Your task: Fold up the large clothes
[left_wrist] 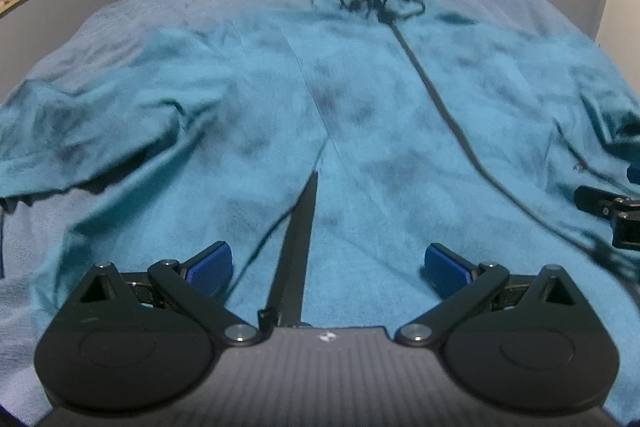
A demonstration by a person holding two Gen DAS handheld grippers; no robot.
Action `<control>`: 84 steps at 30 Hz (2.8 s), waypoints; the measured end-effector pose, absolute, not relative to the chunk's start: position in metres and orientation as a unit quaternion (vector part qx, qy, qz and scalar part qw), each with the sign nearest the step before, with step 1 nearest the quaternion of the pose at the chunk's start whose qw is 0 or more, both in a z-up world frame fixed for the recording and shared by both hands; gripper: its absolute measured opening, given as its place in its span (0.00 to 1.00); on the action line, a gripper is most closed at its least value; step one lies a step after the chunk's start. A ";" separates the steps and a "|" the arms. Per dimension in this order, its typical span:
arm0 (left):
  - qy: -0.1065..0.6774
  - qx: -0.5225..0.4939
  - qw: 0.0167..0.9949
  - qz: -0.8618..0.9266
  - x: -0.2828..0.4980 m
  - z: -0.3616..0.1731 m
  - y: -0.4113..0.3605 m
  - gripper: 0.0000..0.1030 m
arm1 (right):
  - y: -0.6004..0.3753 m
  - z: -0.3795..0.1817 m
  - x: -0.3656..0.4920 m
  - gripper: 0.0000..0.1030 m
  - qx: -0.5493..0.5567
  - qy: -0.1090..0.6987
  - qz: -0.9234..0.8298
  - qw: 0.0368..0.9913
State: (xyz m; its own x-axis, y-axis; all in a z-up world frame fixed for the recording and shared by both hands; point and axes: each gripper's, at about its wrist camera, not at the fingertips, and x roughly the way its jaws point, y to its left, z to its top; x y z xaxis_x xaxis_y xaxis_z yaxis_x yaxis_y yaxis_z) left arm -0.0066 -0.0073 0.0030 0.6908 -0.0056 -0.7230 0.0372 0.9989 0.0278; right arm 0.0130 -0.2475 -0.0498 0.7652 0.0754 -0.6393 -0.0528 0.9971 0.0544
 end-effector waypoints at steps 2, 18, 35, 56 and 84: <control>0.362 0.028 0.932 -0.020 -0.009 0.016 -0.011 1.00 | -0.253 -0.037 0.014 1.00 0.027 0.327 0.028 0.944; 0.393 0.051 0.915 -0.070 0.050 -0.022 -0.029 1.00 | -0.495 -0.010 0.037 0.99 0.289 0.288 -0.168 0.897; 0.448 -0.018 0.890 -0.084 0.066 -0.042 -0.010 1.00 | -0.617 -0.105 0.049 0.47 0.494 0.185 -0.297 0.796; 0.455 -0.024 0.885 -0.093 0.077 -0.055 -0.013 1.00 | -0.594 -0.013 0.037 0.03 0.370 -0.022 -0.221 0.902; 0.391 -0.016 0.909 -0.141 0.055 -0.027 -0.010 1.00 | -0.233 -0.013 0.056 0.71 0.155 0.274 0.142 0.938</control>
